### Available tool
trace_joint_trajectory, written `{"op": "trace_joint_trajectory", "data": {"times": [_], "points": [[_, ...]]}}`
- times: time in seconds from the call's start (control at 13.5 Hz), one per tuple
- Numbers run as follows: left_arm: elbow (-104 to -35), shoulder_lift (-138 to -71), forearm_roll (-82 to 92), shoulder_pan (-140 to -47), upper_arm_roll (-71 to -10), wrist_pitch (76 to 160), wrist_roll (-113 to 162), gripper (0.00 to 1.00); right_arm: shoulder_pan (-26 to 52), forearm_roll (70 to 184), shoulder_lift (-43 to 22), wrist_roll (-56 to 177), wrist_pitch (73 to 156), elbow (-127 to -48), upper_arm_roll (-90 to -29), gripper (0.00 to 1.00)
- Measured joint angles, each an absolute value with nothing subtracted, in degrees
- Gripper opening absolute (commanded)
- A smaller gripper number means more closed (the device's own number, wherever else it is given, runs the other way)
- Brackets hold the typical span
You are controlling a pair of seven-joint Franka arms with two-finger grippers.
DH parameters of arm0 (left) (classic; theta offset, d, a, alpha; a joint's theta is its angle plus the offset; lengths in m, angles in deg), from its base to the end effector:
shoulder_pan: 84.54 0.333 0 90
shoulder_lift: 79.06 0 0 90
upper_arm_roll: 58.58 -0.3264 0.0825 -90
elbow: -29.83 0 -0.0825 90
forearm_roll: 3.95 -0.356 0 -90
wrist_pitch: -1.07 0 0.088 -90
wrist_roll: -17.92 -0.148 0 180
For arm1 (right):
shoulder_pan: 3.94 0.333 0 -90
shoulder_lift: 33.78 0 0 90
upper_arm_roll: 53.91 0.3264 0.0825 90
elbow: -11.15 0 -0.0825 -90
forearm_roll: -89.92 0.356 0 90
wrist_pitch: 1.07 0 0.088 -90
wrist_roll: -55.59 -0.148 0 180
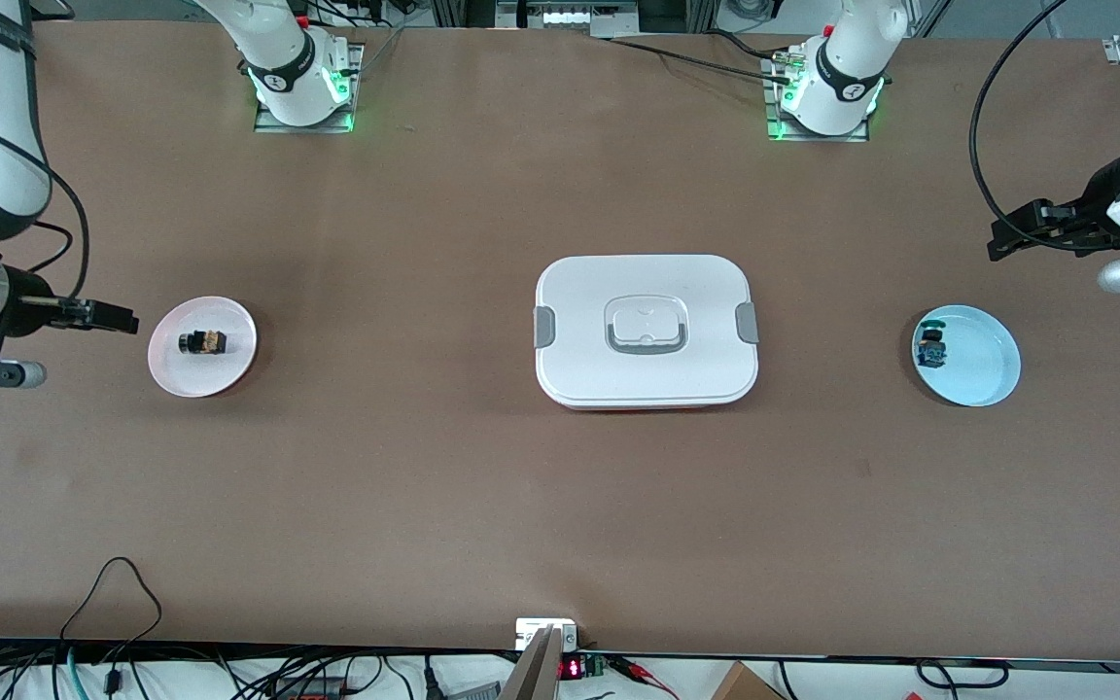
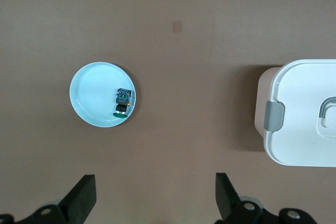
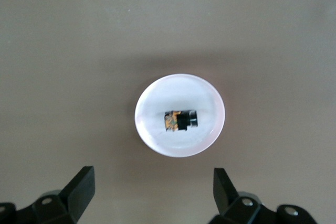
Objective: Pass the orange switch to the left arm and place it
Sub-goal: 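Lower the right gripper over the orange switch on the white plate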
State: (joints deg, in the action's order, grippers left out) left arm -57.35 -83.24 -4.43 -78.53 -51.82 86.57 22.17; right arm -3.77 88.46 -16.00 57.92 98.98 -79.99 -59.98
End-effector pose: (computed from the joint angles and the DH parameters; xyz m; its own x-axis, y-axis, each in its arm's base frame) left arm 0.5362 -0.0035 0.5706 0.9930 0.0612 -0.1013 0.0608 -0.9981 -0.0073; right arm 0.6028 -0.0597 0.4225 0.9863 -0.0566 -0.1549 -0.0494 -0.9975 0.0501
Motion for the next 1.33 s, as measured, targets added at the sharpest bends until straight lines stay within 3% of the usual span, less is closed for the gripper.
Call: {"op": "trace_joint_trajectory", "data": {"times": [0.44,0.81,1.33], "points": [[-57.4,-83.3,-4.4,-78.5,-51.8,86.6,22.2,1.0,-3.5,85.6,-11.7,57.9,105.8,-81.3,-59.8,1.0],[-57.4,-83.5,-4.4,-78.5,-51.8,86.6,22.2,1.0,-4.9,85.5,-10.4,58.1,119.7,-92.2,-60.0,1.0],[-57.4,-83.5,-4.4,-78.4,-51.8,86.6,22.2,1.0,-4.8,85.5,-9.8,58.1,128.7,-102.7,-59.9,1.0]]}}
